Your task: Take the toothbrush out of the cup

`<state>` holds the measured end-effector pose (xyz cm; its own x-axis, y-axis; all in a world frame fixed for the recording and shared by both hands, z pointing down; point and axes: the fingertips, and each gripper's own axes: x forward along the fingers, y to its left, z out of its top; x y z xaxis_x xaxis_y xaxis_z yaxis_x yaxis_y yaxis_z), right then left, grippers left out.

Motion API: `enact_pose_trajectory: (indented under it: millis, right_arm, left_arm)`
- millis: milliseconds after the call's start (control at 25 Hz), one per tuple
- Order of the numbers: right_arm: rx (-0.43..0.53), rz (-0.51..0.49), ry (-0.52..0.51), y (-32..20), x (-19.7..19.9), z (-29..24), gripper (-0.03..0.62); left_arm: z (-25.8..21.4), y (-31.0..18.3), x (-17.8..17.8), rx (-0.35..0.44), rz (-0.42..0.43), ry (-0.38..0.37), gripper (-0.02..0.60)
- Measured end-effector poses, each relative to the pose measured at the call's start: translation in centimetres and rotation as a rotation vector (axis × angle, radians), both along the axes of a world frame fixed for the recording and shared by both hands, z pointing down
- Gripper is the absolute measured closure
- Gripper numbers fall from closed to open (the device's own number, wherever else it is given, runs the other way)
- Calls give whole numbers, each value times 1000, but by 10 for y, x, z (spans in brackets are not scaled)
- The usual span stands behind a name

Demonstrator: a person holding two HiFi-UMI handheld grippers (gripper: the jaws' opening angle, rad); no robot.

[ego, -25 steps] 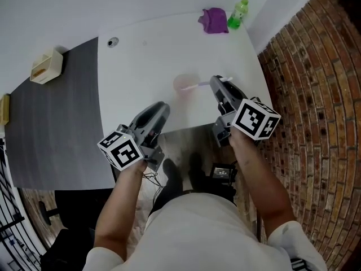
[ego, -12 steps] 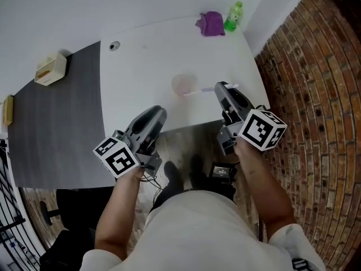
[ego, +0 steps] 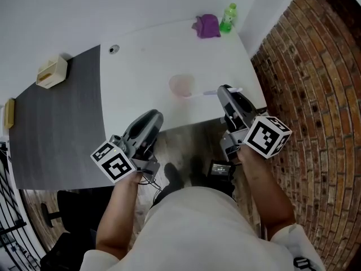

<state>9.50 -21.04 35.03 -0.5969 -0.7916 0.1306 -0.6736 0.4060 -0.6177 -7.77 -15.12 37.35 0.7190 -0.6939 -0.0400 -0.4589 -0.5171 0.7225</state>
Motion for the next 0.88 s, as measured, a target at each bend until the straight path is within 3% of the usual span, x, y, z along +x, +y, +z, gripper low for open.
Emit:
enact_pose_trajectory:
  millis: [880]
  right_arm:
    - [52,-27,-35,33,2,-35,530]
  left_arm:
    - [-36,35,-5,59,12,16,499]
